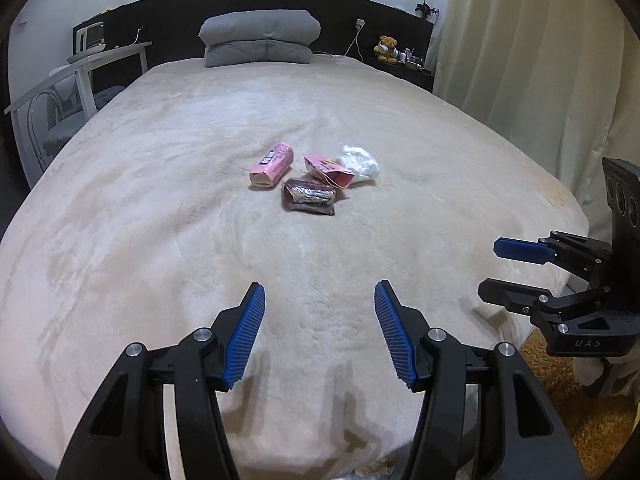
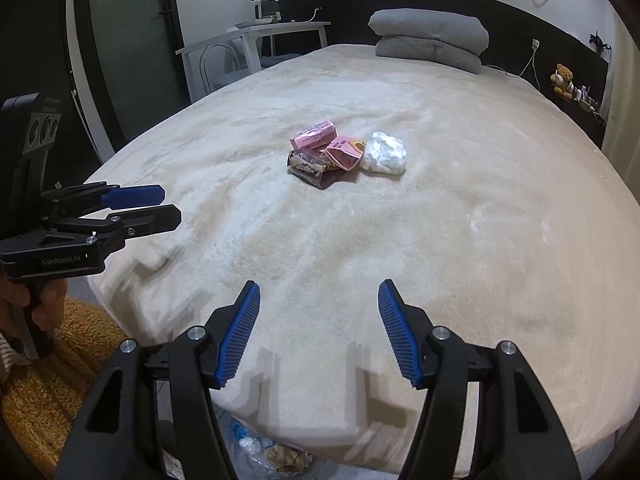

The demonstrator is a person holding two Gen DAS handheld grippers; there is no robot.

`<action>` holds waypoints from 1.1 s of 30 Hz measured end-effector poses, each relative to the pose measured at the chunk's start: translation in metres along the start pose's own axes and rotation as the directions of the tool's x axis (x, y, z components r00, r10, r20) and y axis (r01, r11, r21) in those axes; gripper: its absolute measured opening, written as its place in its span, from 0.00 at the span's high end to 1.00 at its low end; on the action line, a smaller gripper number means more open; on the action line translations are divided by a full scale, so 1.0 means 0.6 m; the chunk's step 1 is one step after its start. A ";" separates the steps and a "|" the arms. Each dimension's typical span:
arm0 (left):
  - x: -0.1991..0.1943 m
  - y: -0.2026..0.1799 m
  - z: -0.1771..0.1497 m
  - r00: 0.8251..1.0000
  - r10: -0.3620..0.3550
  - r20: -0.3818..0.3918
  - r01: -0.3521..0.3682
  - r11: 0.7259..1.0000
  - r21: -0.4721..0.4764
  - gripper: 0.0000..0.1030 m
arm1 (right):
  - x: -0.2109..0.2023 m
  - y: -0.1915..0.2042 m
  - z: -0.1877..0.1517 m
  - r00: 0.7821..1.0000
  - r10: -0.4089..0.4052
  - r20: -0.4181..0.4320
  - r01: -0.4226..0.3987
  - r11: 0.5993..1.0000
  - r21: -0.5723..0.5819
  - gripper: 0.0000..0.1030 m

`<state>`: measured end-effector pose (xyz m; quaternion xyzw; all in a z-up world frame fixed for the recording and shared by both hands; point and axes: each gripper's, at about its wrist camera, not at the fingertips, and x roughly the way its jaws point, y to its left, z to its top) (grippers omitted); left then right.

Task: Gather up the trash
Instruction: 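Raise both open tools back over the remaining trash on the bed, then grasp the pink box with the left gripper while the right grasps the white plastic bag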

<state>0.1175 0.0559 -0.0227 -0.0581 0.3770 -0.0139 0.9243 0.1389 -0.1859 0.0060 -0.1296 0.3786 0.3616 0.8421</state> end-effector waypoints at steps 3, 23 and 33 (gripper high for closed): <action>0.023 0.022 0.027 1.000 0.014 0.005 -0.014 1.000 -0.002 0.46 | 0.023 -0.019 0.030 1.000 0.005 0.002 -0.005 1.000 0.029 0.40; 0.205 0.095 0.157 0.998 0.052 -0.021 -0.052 0.999 -0.014 0.46 | 0.201 -0.163 0.167 0.991 0.119 -0.061 -0.089 0.929 0.360 0.40; 0.286 0.103 0.190 0.996 0.050 -0.073 -0.053 0.998 -0.040 0.46 | 0.246 -0.198 0.188 0.982 0.176 -0.064 -0.126 0.874 0.470 0.40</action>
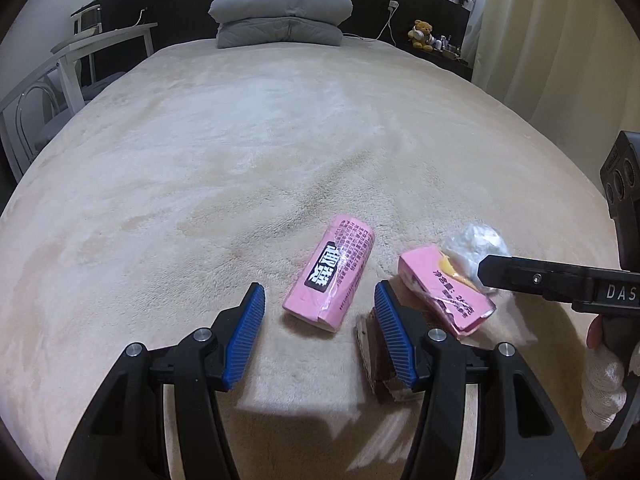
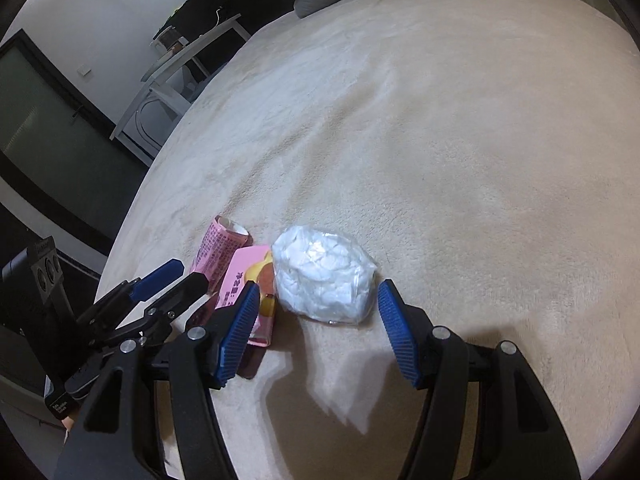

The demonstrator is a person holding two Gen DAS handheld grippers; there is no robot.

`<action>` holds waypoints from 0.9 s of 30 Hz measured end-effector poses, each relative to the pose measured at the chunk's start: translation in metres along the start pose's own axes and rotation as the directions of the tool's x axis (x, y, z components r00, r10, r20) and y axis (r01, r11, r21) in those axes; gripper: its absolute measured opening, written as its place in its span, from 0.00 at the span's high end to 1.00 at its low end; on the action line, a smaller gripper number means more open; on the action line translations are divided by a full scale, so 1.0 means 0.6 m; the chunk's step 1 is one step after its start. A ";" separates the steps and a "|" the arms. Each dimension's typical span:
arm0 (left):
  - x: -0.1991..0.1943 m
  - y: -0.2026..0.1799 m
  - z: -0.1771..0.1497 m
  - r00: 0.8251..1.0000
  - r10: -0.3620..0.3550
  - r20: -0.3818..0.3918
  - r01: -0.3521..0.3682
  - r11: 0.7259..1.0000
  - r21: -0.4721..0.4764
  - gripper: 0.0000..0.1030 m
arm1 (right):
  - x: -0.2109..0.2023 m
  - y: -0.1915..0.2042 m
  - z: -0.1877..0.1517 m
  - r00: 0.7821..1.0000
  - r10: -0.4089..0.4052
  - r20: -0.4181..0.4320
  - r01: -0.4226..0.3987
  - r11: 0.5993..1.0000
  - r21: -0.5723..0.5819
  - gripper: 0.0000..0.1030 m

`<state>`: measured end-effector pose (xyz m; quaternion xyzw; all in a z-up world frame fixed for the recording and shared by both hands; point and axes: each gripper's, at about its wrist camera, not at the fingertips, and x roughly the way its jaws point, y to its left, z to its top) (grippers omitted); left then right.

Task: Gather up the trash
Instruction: 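Grasp the pink box with the left gripper while the right grasps the white plastic bag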

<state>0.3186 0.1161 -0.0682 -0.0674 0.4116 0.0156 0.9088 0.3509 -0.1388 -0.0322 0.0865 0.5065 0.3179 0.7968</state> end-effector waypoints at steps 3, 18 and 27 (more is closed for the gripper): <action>0.013 0.002 0.004 1.000 -0.004 -0.002 0.004 1.000 -0.007 0.46 | 0.006 -0.011 0.006 1.000 0.010 -0.005 -0.010 1.000 0.024 0.42; 0.018 -0.006 0.006 0.999 -0.048 0.019 0.048 0.999 0.005 0.68 | -0.030 0.004 -0.001 0.998 -0.013 0.059 0.016 0.998 -0.054 0.53; -0.036 -0.009 -0.010 0.996 -0.051 0.073 0.052 0.999 -0.013 0.69 | -0.077 0.016 -0.029 0.994 -0.038 0.107 0.050 0.992 -0.112 0.53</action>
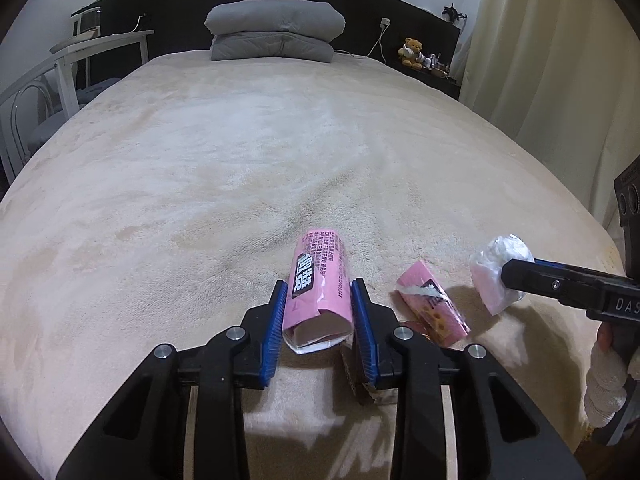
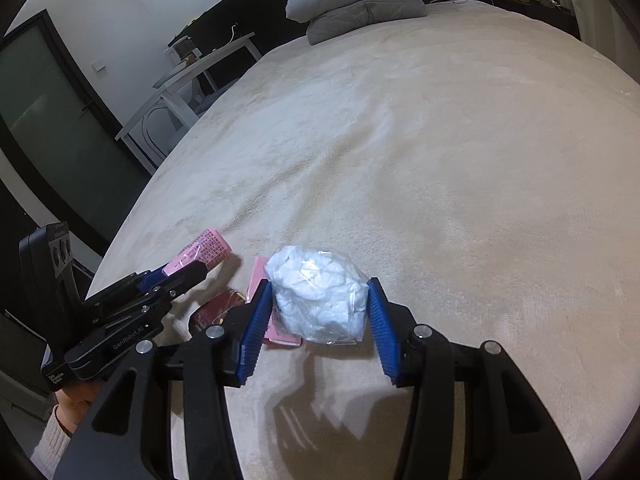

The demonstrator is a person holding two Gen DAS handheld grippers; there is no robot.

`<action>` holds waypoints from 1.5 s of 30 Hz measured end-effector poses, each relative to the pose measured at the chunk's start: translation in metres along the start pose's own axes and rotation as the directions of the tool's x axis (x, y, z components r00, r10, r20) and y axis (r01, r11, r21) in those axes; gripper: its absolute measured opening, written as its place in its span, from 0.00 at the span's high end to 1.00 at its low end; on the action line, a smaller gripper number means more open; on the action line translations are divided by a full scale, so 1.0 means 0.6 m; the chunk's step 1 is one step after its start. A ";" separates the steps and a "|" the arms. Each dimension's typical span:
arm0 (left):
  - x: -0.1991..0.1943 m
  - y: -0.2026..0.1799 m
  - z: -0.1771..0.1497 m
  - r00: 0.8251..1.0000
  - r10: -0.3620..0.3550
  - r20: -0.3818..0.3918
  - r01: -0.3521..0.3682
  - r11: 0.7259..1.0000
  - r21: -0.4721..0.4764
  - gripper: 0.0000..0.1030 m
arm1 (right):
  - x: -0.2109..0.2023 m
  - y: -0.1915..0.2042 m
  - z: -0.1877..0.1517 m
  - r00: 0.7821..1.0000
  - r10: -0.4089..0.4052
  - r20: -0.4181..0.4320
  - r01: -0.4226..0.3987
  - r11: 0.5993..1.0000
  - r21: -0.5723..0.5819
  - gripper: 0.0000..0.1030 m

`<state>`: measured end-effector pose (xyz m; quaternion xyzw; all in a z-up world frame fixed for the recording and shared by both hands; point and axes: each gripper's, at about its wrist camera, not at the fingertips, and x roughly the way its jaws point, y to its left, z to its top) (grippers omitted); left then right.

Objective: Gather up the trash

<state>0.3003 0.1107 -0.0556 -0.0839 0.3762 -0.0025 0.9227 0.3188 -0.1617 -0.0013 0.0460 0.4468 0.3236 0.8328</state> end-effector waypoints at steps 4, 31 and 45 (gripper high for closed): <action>-0.031 -0.015 -0.006 0.999 -0.012 0.031 0.012 1.000 0.000 0.70 | -0.026 0.008 -0.016 1.000 0.001 0.015 -0.001 1.000 -0.013 0.53; -0.275 -0.107 -0.133 0.975 -0.099 0.197 0.105 0.994 -0.018 0.70 | -0.201 0.064 -0.178 0.992 0.024 0.125 -0.012 0.995 -0.096 0.53; -0.351 -0.165 -0.240 0.966 -0.148 0.213 0.151 0.989 0.003 0.70 | -0.275 0.086 -0.298 0.988 0.019 0.151 0.004 0.988 -0.152 0.53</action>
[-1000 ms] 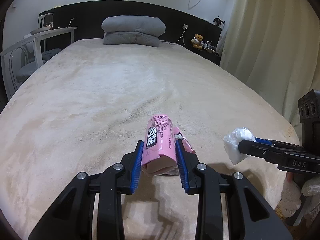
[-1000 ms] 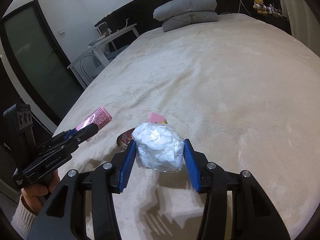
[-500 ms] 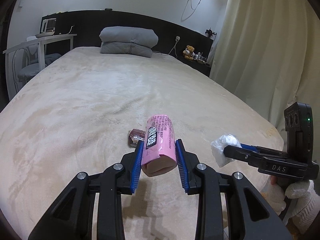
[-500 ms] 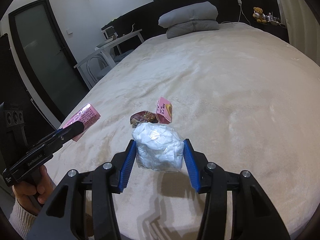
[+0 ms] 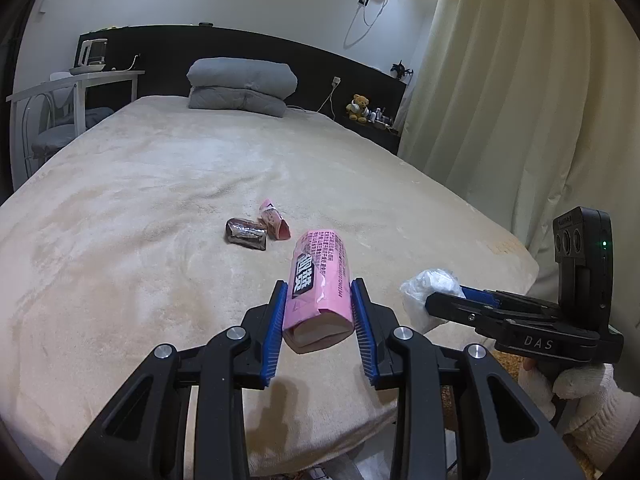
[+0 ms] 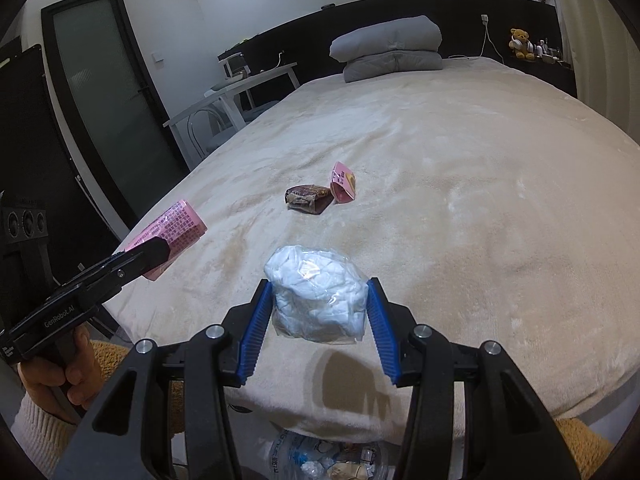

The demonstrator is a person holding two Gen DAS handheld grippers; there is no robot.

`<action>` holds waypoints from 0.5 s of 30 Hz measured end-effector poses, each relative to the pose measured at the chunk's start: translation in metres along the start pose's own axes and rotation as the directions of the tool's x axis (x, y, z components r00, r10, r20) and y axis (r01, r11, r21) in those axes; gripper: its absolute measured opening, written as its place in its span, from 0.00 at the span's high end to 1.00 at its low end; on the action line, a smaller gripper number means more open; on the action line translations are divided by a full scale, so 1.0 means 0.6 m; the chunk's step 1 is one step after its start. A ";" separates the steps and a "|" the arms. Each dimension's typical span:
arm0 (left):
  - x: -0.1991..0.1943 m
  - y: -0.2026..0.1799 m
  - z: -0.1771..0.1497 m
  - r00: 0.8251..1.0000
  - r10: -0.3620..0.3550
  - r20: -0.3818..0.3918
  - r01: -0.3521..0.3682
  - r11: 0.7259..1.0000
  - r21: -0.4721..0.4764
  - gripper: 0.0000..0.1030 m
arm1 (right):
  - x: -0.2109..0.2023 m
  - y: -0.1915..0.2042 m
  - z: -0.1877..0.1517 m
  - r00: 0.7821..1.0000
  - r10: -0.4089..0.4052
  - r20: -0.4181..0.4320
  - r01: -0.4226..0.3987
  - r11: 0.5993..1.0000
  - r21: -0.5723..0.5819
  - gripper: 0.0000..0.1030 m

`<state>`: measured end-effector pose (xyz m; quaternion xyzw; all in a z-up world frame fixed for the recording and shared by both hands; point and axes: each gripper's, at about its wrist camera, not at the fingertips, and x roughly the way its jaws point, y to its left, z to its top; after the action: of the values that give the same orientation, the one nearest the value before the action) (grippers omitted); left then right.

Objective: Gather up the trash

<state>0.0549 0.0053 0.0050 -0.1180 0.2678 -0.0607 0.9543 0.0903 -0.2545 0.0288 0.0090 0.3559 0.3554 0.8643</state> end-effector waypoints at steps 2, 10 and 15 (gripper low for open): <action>-0.012 -0.008 -0.014 1.000 -0.006 0.001 0.006 1.000 -0.001 0.70 | -0.009 0.004 -0.011 1.000 -0.003 0.000 0.003 1.000 -0.007 0.53; -0.045 -0.032 -0.061 1.000 -0.017 -0.007 0.017 1.000 0.002 0.70 | -0.050 0.020 -0.067 1.000 0.005 -0.002 -0.005 1.000 -0.028 0.53; -0.064 -0.044 -0.083 1.000 -0.030 -0.005 0.030 1.000 -0.003 0.70 | -0.069 0.038 -0.091 1.000 0.016 -0.003 -0.016 0.999 -0.050 0.53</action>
<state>-0.0054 -0.0226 -0.0103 -0.1233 0.2686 -0.0748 0.9524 0.0220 -0.2763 0.0192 -0.0102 0.3478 0.3713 0.8609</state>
